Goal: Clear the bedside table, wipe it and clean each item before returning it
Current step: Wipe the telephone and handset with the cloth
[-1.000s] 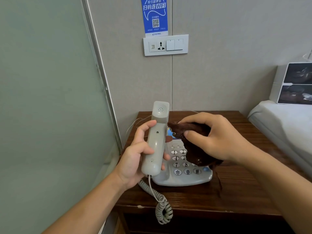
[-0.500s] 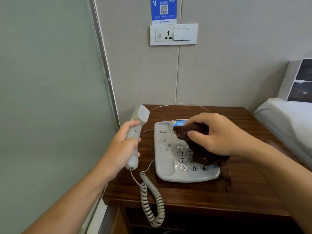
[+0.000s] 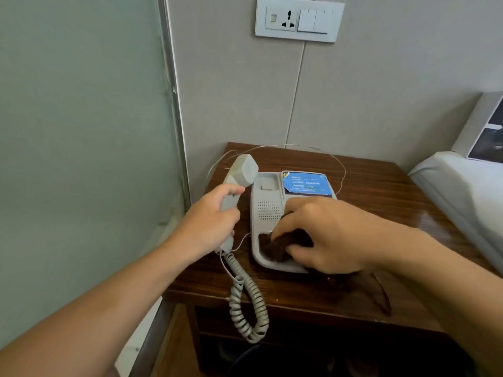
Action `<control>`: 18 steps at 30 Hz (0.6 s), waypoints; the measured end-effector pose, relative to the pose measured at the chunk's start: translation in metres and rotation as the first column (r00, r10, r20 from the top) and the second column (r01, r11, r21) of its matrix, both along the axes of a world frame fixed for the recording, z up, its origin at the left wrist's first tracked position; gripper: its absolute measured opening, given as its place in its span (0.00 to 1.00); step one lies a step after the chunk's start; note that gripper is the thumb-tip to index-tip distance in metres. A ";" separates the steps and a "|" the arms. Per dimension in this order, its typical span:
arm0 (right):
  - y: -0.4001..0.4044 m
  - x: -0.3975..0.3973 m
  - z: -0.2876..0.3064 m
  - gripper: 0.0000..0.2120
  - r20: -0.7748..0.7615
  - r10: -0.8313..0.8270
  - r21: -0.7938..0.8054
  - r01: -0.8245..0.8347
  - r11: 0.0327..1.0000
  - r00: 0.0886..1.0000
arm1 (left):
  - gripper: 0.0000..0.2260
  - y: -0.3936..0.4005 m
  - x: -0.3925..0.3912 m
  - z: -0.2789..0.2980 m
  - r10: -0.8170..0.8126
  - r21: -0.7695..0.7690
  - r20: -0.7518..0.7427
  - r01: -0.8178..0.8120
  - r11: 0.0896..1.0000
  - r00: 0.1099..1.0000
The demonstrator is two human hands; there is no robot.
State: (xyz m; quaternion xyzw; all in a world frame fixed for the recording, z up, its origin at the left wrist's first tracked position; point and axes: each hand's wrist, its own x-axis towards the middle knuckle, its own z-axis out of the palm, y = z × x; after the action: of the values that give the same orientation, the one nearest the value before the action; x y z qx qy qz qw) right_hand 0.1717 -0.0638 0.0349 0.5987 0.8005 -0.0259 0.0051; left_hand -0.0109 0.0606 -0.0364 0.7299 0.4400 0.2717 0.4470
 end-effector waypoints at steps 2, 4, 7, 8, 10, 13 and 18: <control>0.006 0.003 0.003 0.16 0.017 -0.049 0.063 0.048 0.997 0.999 | 0.24 -0.001 -0.002 0.001 -0.009 0.002 0.014 0.009 1.000 1.000; 0.008 0.002 0.004 0.16 0.060 -0.023 0.020 0.022 1.000 0.998 | 0.24 -0.003 -0.003 0.003 -0.014 0.003 0.011 0.014 1.000 1.000; 0.009 -0.006 0.006 0.13 0.056 0.053 -0.096 -0.048 0.994 0.997 | 0.23 -0.005 -0.003 0.005 -0.019 0.003 0.002 0.019 1.000 1.000; 0.010 -0.008 0.005 0.13 0.047 0.046 -0.097 -0.042 0.994 0.998 | 0.24 -0.006 -0.004 0.006 -0.021 0.003 0.003 0.021 1.000 1.000; 0.012 -0.010 0.000 0.12 0.007 0.014 -0.072 -0.014 0.997 1.000 | 0.24 -0.006 -0.004 0.007 -0.029 0.009 0.002 0.029 1.000 1.000; 0.008 -0.008 0.002 0.11 -0.011 0.021 -0.113 -0.022 0.993 1.000 | 0.23 -0.006 -0.003 0.005 -0.041 0.037 -0.021 0.042 0.998 0.999; 0.003 0.001 0.013 0.10 -0.197 -0.080 -0.111 0.058 0.992 0.977 | 0.23 -0.006 -0.002 0.004 -0.048 0.073 -0.045 0.051 0.996 0.998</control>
State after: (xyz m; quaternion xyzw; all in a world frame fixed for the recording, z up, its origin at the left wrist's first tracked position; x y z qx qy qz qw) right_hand 0.1724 -0.0607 0.0475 0.6194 0.7732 -0.1285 -0.0454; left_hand -0.0127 0.0547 -0.0322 0.7624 0.4210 0.2609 0.4165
